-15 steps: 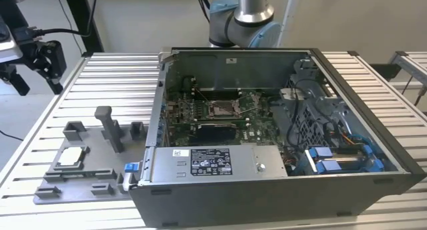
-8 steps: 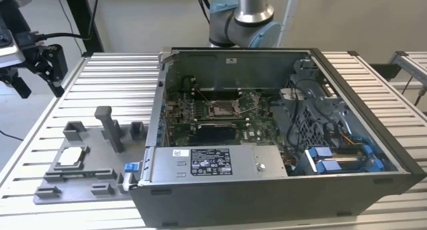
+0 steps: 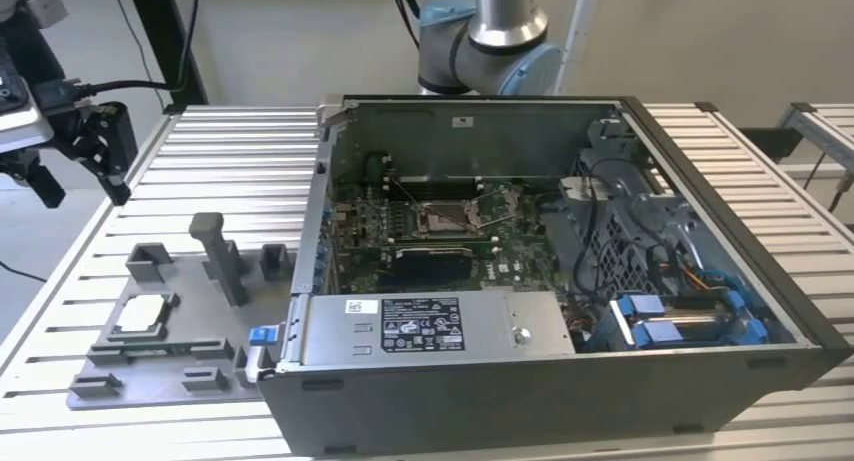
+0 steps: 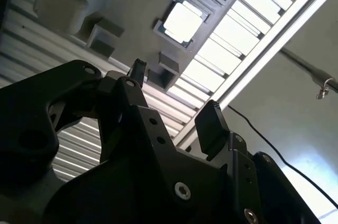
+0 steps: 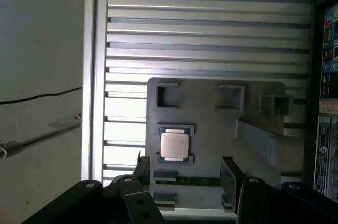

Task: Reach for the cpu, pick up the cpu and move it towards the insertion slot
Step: 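Pick up the cpu and move it towards the insertion slot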

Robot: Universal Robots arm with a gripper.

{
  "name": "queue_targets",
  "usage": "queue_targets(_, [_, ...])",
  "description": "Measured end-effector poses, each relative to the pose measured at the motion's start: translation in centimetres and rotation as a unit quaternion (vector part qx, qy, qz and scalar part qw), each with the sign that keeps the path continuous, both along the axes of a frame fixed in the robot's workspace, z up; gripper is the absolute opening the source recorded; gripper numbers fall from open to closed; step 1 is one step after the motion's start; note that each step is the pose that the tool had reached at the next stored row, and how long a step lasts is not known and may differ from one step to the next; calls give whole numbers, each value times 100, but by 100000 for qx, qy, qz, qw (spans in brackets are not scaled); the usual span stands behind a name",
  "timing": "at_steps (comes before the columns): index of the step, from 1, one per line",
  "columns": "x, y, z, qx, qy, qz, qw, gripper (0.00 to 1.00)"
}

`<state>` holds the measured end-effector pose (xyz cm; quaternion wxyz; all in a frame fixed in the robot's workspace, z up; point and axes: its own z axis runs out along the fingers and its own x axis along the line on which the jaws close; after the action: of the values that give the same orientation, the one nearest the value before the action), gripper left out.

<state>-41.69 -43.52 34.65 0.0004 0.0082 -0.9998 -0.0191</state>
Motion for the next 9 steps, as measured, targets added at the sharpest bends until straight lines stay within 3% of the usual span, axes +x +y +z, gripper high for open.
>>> queue_targets(9, [0, -24, -140, 5, -8, -97, 100000, 100])
